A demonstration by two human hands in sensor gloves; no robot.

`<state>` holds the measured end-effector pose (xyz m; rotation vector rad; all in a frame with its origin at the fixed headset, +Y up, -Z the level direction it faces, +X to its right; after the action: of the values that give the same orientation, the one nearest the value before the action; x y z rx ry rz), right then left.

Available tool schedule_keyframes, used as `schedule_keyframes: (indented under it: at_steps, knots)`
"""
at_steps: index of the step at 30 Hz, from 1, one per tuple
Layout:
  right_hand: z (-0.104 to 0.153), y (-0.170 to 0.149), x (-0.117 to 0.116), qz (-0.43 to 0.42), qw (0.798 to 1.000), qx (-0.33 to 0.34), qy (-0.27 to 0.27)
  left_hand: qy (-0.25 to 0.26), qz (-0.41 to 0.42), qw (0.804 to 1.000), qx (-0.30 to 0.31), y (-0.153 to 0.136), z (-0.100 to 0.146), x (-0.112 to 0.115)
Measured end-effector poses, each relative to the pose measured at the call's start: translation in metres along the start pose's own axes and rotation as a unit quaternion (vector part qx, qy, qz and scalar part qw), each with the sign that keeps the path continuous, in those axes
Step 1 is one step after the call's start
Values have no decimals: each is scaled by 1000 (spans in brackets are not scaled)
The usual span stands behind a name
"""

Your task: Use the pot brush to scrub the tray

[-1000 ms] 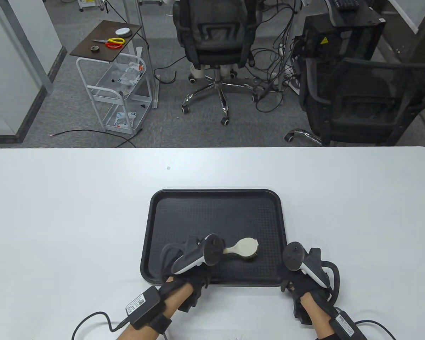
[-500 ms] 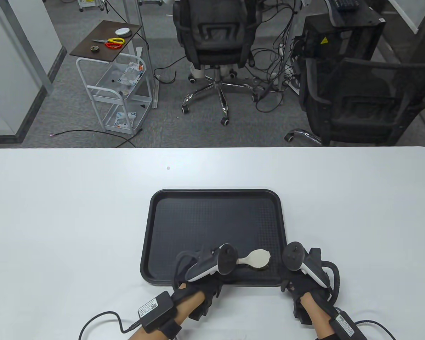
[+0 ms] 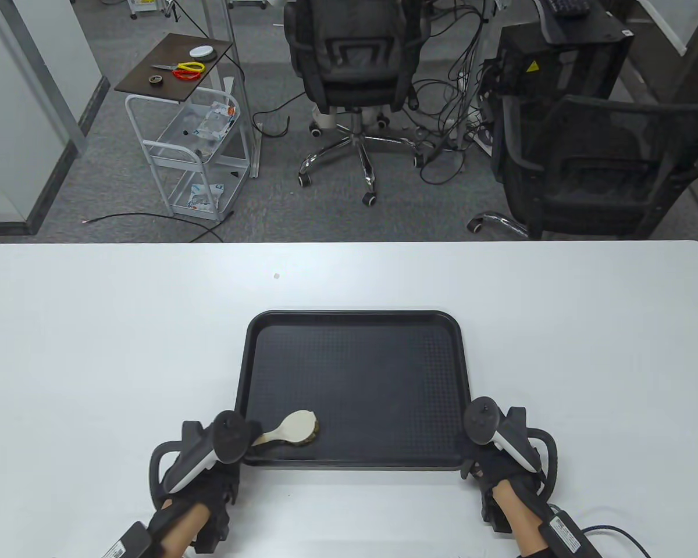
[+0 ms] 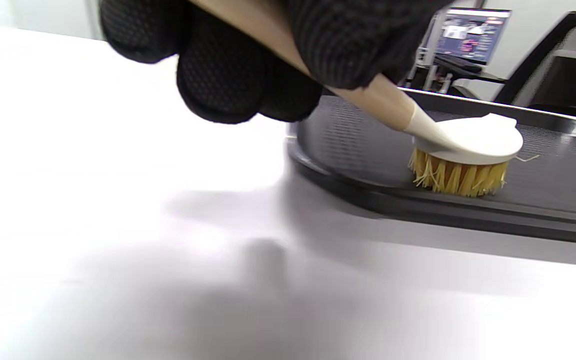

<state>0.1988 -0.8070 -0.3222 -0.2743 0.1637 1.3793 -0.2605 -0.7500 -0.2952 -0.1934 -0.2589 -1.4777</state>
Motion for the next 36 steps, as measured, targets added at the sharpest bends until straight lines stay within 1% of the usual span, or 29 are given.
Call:
schedule_keyframes:
  at_steps: [1, 4, 7, 10, 13, 17, 21, 25, 28, 33, 36]
  knots:
    - [0, 0, 0, -1, 1000, 0, 0, 0, 0, 1000, -12, -10, 2, -2]
    - [0, 0, 0, 2, 1000, -1, 0, 0, -10, 999, -40, -28, 8, -9]
    - [0, 0, 0, -1, 1000, 0, -1, 18, -29, 998, -46, -31, 11, -21]
    - [0, 0, 0, 2, 1000, 0, -1, 38, -16, 999, -33, -21, 11, -32]
    - [0, 0, 0, -1, 1000, 0, -1, 64, -39, 997, -1, 6, 8, -43]
    - [0, 0, 0, -1, 1000, 1, 0, 71, -55, 995, 52, 54, -1, -43]
    - [0, 0, 0, 2, 1000, 1, 0, 46, -24, 992, 112, 116, -16, -28]
    - [0, 0, 0, 2, 1000, 2, -1, 32, -39, 986, 158, 167, -23, -11]
    - [0, 0, 0, 1, 1000, 2, 0, 19, -46, 982, 183, 198, -27, 3]
    - [0, 1, -1, 5, 1000, 2, 0, 1, -35, 978, 205, 222, -29, 18]
    - [0, 1, -1, 3, 1000, 2, -1, -1, -31, 977, 209, 227, -28, 22]
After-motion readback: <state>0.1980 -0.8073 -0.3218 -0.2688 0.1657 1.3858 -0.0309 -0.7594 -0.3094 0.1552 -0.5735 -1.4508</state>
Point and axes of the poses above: the tracker on the back of each hand, its own y axis roughly to the thumb side, its own z axis roughly from the fingertips to the wrist, x = y × z, the point moved 3 cm from there along -z, roughly from the wrist to the fingertips, and after that the axes turned 3 degrees about x, right-handed, at the moved point
